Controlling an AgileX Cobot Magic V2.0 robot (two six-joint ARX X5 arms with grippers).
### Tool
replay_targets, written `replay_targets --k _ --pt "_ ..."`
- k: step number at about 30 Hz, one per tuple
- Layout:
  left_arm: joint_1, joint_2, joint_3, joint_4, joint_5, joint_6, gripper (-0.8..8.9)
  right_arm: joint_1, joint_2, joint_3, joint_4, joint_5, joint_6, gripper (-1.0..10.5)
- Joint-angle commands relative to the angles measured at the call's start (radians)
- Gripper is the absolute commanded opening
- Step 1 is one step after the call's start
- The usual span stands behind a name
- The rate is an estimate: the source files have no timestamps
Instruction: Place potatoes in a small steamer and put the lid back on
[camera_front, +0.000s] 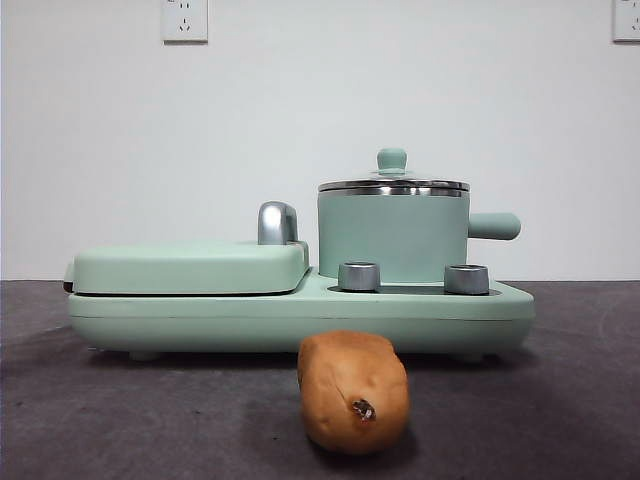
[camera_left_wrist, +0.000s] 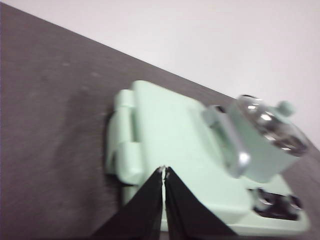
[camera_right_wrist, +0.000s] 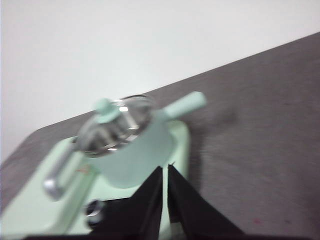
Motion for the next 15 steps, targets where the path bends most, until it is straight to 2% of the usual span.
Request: replay_targets --k 1,5,10,15 --pt "-0.013 0.079 0.107 -0.008 0.046 0.001 0.08 0.003 0.07 0.105 -0.03 -0.076 -0.043 0.1" --pt "-0.032 0.208 0.254 -0.059 0.121 0.021 0.08 0.003 0.173 0.251 -0.103 -0.153 -0.067 0.1" --pt "-0.06 0.349 0.411 -0.126 0.206 0.058 0.08 0.003 0.263 0.397 -0.157 -0.172 -0.099 0.1" --pt "-0.097 0.474 0.532 -0.18 0.282 0.09 0.08 0.003 0.336 0.493 -0.171 -0.273 -0.127 0.1"
